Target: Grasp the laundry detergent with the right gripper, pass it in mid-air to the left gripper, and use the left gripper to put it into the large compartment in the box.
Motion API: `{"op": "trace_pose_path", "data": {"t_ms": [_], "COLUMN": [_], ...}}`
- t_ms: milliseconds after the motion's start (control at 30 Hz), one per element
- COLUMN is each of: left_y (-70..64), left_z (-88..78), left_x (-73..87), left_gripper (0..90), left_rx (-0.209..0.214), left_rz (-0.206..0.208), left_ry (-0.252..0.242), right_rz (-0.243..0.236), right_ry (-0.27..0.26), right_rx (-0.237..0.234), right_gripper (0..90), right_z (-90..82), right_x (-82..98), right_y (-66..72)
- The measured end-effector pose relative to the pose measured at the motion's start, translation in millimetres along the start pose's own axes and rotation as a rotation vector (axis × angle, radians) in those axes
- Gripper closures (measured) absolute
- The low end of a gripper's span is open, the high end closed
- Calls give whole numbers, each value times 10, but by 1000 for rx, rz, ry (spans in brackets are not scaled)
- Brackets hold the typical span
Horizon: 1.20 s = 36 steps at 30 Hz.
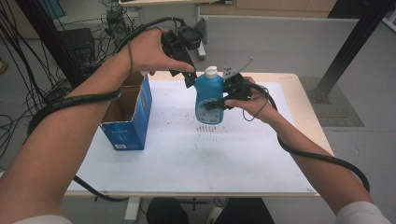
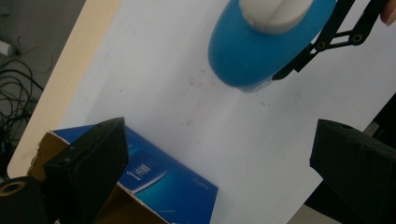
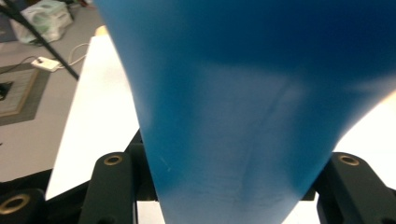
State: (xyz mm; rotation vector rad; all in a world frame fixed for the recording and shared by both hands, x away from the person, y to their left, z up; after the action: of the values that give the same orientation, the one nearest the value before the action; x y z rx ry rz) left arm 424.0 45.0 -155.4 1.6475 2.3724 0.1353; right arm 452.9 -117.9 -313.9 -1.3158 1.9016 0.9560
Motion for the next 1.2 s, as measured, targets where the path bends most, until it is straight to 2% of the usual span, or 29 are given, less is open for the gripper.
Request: {"op": "trace_pose_path", "data": {"t_ms": [267,467,733,833,1200], "left_y": [-31,-50,-128,-154,-219], "left_z": [30,63,111,150,248], "left_x": [-3,6,26,31,-7], "left_gripper": [50,50,48,49,50], "left_rx": [32,51,147,165,203], "left_rz": [56,73,113,125,164], "left_ry": [9,18,18,34,34], "right_rz": [-37,-65,-96,-103,-124], "right_ry": [-9,-1,11,14,13], "right_rx": [-65,-98,-144,-154,-191], "right_gripper": [434,435,435,435,435], "right_z": [126,196,252,274,366], "right_x": [-66,-97,-155,-177,-205], "right_y": [143,258,367,402,500]}}
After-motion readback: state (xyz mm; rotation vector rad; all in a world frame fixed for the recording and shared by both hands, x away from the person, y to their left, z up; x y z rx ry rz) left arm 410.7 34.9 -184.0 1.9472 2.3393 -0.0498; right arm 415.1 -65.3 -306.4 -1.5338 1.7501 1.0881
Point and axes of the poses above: each handheld gripper's, and its own axes: z roughly forward along the jaws, x roughly out of its underside, y roughly to its left, the point moved 2 cm from there along z, roughly forward along the jaws, and after that the axes turned 10 degrees about z, right-handed, at the moved point
